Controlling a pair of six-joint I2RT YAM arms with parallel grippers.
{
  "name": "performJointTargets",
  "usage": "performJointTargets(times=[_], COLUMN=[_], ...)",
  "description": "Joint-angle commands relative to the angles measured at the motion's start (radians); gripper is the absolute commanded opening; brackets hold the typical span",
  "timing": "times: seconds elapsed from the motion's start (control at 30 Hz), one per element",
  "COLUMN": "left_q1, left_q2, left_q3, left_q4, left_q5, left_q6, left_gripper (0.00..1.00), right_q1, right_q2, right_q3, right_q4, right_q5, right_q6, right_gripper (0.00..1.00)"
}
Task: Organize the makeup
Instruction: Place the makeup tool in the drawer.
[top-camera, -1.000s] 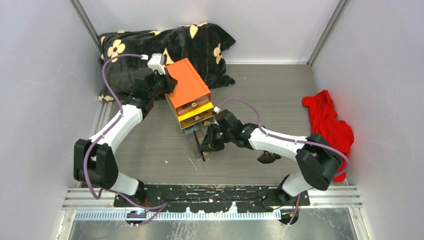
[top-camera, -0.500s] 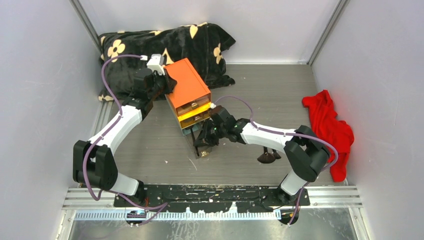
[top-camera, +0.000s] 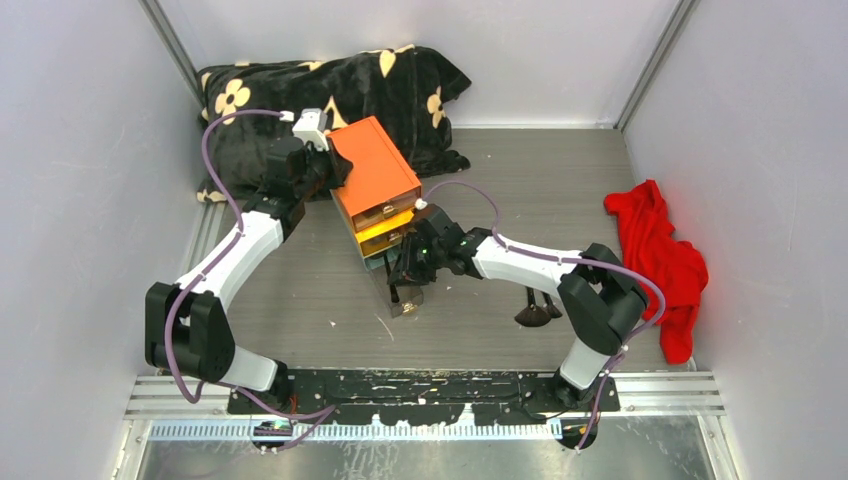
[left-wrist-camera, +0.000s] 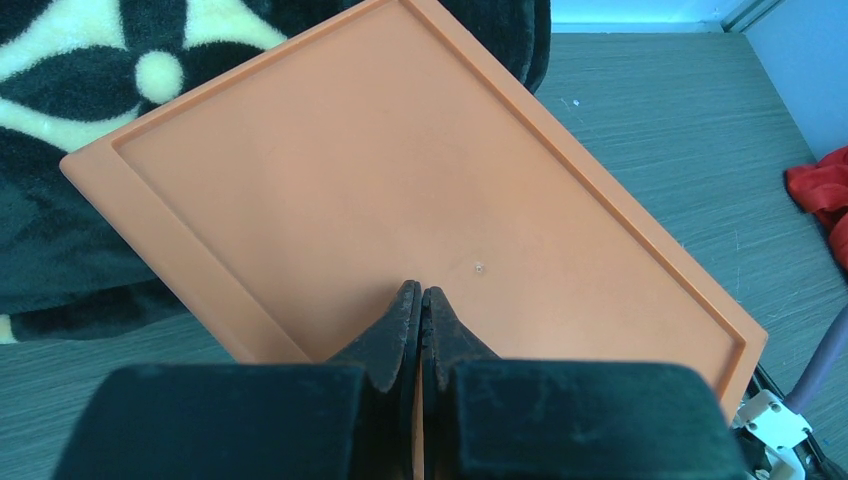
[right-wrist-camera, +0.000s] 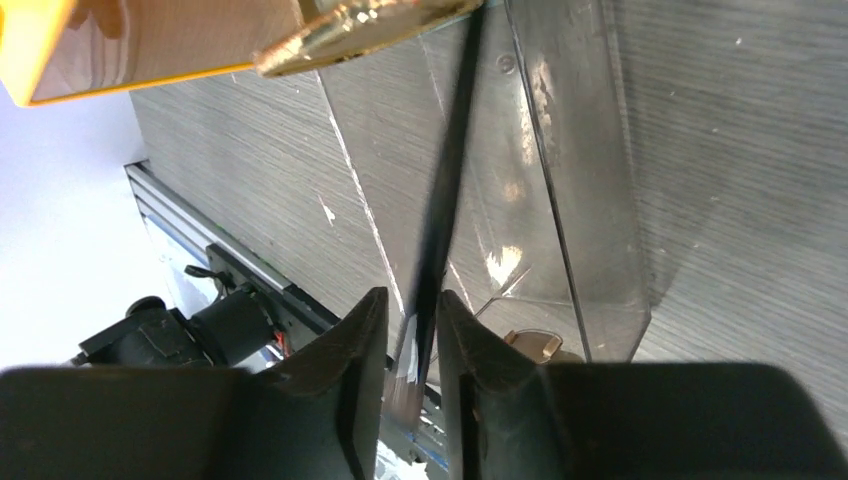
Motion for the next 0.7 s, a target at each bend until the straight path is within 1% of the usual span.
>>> performJointTargets(times=[0.0,0.03,0.07,0.1,0.2,0.33,0.5,0.57,0.63,0.67], left_q1=[0.008,0.008,0.008,0.009,0.008,0.008,0.008,0.008,0.009,0.008], left_q2=[0.022,0.022,0.023,0.022,0.021,0.024,0.028,0.026,0.023,0.021], left_q3=[-0.047,-0.047,-0.047,-0.047,-0.049,-0.050,-0.049,-0.049,-0.050,-0.051], left_q4=[-0.201,-0.201,-0.202,-0.201,-0.201,-0.199,-0.197,-0.197,-0.198,-0.198], left_q5=[-0.014,-0.014,-0.014,-0.015,-0.017,-0.018,-0.013,-0.013,-0.014,-0.014], left_q6=[0.034,0.035,0.036,0.036,0.037,0.036,0.037,0.037,0.037,0.037], left_gripper=[0.00,0.00,0.00,0.00,0.00,0.00,0.00,0.00,0.00,0.00], right_q1=[-0.004,-0.004,-0.003,-0.004,-0.003,0.001,0.004,0.004,0.004,0.005], right_q2=[-0.025,-0.026,-0.026,-0.025,-0.027,-0.084,-0.209,-0.266,-0.323,-0.348], right_q3=[0.061,0.060,0.061,0.060,0.058,0.051,0.042,0.029,0.003,-0.019], right_q4=[-0.025,-0.026,-0.028,-0.028,-0.031,-0.071,-0.217,-0.295,-0.371,-0.399], right_q5=[0.053,0.056,0.059,0.059,0.064,0.139,0.316,0.409,0.551,0.597], right_q6=[-0.087,-0.095,-0.102,-0.107,-0.120,-0.147,-0.206,-0.224,-0.230,-0.226], right_gripper=[0.36,0.38,0.45,0.47,0.47,0.47,0.46,0.47,0.47,0.46])
